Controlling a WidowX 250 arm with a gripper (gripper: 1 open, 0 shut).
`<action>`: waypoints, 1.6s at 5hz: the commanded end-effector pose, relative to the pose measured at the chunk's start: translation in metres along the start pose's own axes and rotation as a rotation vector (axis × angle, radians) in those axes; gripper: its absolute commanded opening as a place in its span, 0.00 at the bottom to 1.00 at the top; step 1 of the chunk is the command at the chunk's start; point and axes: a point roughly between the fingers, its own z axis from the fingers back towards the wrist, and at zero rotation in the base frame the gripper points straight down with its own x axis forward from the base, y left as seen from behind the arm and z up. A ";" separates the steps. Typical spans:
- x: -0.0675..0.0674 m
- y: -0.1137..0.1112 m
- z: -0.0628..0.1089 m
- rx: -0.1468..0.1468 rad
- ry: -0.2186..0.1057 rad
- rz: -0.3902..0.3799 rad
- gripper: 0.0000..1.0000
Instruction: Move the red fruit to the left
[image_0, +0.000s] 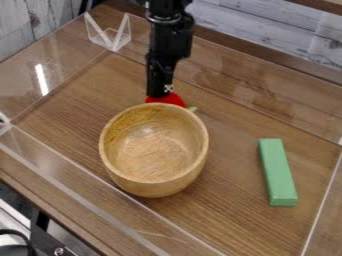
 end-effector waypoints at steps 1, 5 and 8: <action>-0.007 0.008 0.019 0.045 -0.026 0.089 0.00; -0.016 0.027 0.040 0.077 -0.073 0.079 1.00; -0.005 0.030 0.013 0.082 -0.104 -0.090 1.00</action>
